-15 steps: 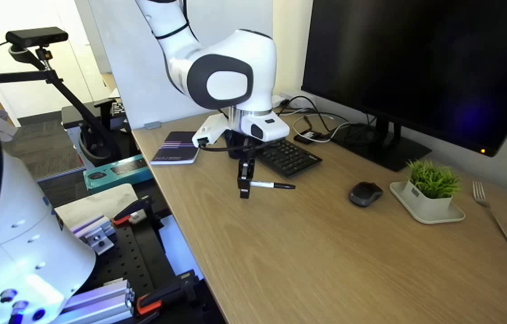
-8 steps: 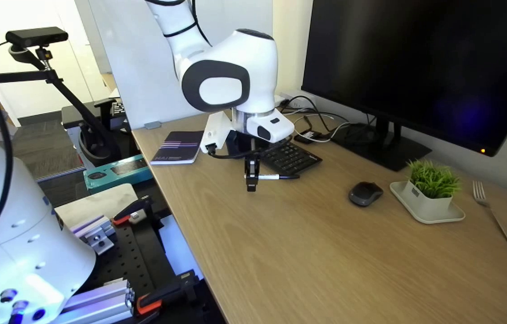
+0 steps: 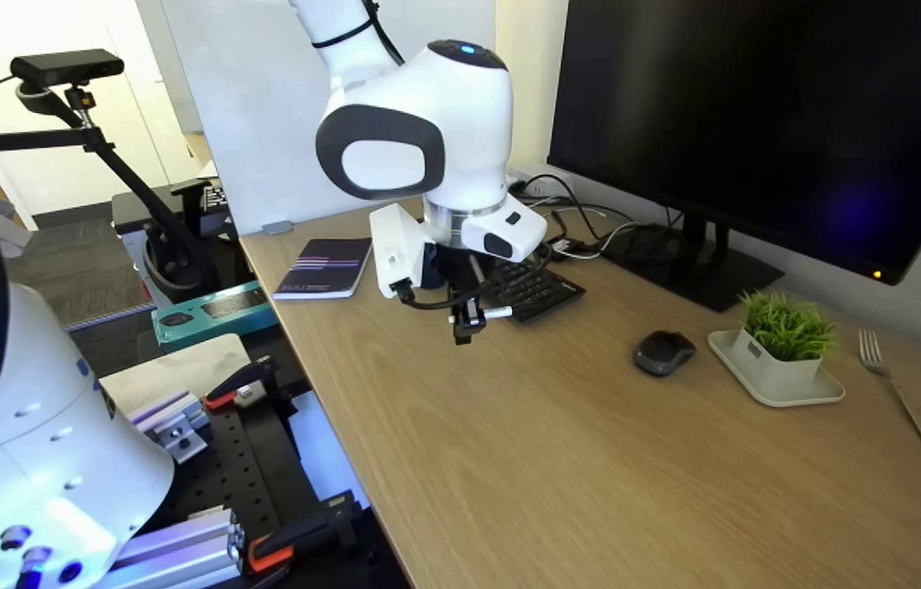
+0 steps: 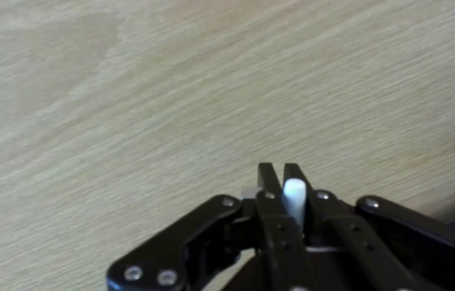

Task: Put the marker on the desk

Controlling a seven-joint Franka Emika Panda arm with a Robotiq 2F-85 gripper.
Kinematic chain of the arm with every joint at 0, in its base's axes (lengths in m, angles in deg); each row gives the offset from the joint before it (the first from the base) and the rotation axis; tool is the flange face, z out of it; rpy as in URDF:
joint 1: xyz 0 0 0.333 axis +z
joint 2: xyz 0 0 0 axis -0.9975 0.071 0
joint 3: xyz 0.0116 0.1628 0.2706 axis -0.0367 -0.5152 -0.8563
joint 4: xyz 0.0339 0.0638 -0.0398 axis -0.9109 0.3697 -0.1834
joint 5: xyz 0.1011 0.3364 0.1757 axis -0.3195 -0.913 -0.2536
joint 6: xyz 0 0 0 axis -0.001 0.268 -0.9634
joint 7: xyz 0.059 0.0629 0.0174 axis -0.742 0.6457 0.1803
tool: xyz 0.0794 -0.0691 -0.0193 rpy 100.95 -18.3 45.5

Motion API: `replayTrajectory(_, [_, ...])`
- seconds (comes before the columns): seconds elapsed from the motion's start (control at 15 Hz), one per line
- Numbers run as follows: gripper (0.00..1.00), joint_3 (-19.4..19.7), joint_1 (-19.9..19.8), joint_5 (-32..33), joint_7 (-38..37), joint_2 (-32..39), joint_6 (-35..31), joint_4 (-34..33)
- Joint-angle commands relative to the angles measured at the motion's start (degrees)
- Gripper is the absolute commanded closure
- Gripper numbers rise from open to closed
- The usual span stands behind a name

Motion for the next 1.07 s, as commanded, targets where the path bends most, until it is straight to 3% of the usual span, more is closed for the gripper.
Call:
replayTrajectory(0.0, [0.97, 0.27, -1.54, -0.61, 5.39, -0.89, 0.1, 1.53])
replayTrajectory(0.47, [0.97, 1.41, -1.73, 0.57, 7.85, -0.52, 0.13, 2.44])
replayTrajectory(0.53, [0.65, 1.46, -1.72, 0.69, 7.83, -0.5, 0.26, 2.47])
replayTrajectory(0.67, [0.59, 1.64, -1.62, 1.27, 7.5, -0.47, 0.37, 2.5])
replayTrajectory(1.0, [0.22, 2.16, -1.41, 3.46, 6.87, -0.36, 0.49, 2.44])
